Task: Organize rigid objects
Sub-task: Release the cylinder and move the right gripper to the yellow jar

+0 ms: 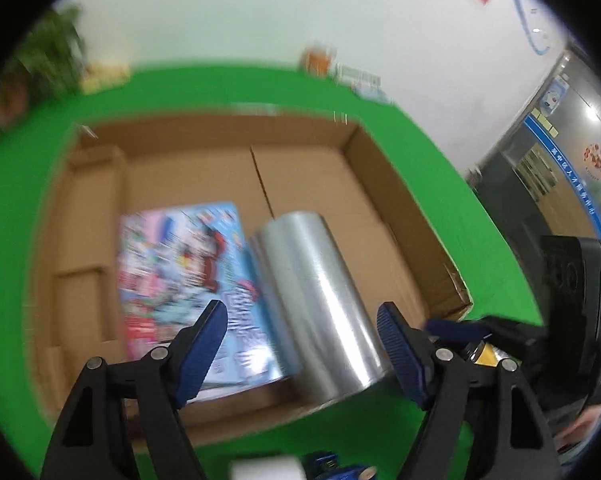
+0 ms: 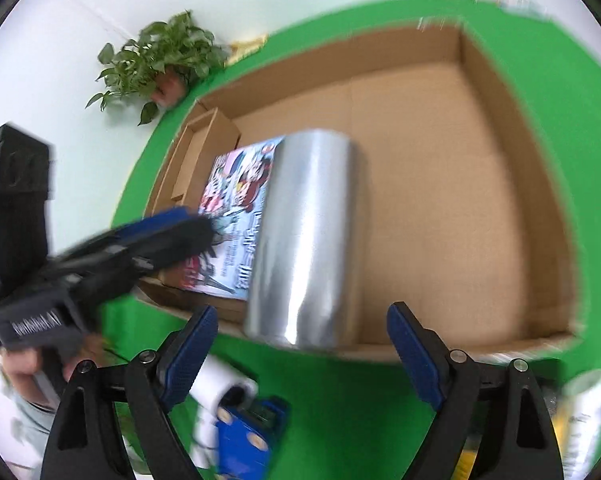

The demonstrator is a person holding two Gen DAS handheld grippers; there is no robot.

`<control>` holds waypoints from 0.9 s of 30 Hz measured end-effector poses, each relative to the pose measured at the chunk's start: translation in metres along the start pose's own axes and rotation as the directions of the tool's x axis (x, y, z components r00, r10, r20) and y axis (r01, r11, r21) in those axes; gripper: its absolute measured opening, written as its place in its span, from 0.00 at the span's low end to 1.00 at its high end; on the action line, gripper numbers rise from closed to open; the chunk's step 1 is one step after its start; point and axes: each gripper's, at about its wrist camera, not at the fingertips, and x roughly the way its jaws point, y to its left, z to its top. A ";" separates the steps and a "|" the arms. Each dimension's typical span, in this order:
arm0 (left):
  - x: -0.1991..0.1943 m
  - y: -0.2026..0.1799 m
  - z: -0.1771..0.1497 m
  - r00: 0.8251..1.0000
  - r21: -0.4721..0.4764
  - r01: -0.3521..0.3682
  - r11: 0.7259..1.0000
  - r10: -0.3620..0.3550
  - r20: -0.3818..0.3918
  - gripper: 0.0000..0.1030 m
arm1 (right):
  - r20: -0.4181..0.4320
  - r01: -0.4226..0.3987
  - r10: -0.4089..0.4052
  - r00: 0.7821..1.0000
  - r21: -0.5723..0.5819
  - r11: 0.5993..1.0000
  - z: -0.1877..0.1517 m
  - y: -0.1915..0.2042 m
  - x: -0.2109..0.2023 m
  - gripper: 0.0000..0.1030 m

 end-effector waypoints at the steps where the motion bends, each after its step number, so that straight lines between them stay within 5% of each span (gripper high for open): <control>1: -0.013 -0.001 -0.007 0.999 0.013 -0.022 1.000 0.021 0.042 0.76 | 0.038 0.030 -0.029 0.999 -0.014 0.999 -0.006 -0.001 -0.011 0.84; 3: -0.031 0.004 -0.022 0.994 0.032 -0.069 0.997 0.066 0.091 0.76 | 0.112 0.077 -0.073 0.991 -0.030 0.997 -0.017 -0.008 -0.031 0.84; 6: -0.021 0.023 -0.035 0.996 -0.044 -0.078 0.996 0.080 0.038 0.76 | 0.155 0.137 -0.132 0.979 -0.021 0.990 -0.018 -0.029 -0.038 0.81; 10: 0.012 0.040 -0.052 0.996 -0.104 -0.067 0.992 0.060 -0.072 0.50 | 0.087 0.206 -0.207 0.974 0.025 0.978 -0.002 -0.064 -0.024 0.46; 12: 0.025 0.043 -0.062 0.990 -0.138 -0.047 0.989 0.028 -0.137 0.47 | 0.074 0.259 -0.260 0.963 0.018 0.966 0.002 -0.075 -0.019 0.35; 16: 0.016 0.040 -0.070 0.992 -0.142 -0.055 0.988 0.038 -0.119 0.46 | 0.029 0.336 -0.336 0.941 0.010 0.942 0.001 -0.093 -0.008 0.02; 21: 0.011 0.036 -0.068 0.991 -0.120 -0.076 0.990 0.063 -0.114 0.45 | 0.030 0.307 -0.308 0.951 0.047 0.951 -0.001 -0.108 -0.016 0.00; 23: 0.002 0.031 -0.069 0.991 -0.110 -0.118 0.987 0.110 -0.076 0.45 | 0.062 0.296 -0.297 0.953 0.025 0.955 -0.007 -0.101 -0.028 0.08; 24: -0.008 0.029 -0.070 0.991 -0.106 -0.135 0.985 0.132 -0.036 0.46 | 0.087 0.289 -0.289 0.953 0.014 0.957 -0.009 -0.096 -0.035 0.23; 25: -0.020 0.024 -0.072 0.988 -0.097 -0.154 0.983 0.156 0.011 0.46 | 0.136 0.290 -0.286 0.948 -0.005 0.957 -0.012 -0.087 -0.045 0.56; 26: -0.029 0.020 -0.072 0.982 -0.089 -0.174 0.981 0.180 0.057 0.50 | 0.220 0.301 -0.286 0.933 -0.036 0.953 -0.019 -0.076 -0.061 0.76; 27: -0.050 0.012 -0.075 0.962 -0.069 -0.210 0.975 0.218 0.166 0.55 | 0.345 0.323 -0.276 0.897 -0.086 0.943 -0.030 -0.062 -0.079 1.00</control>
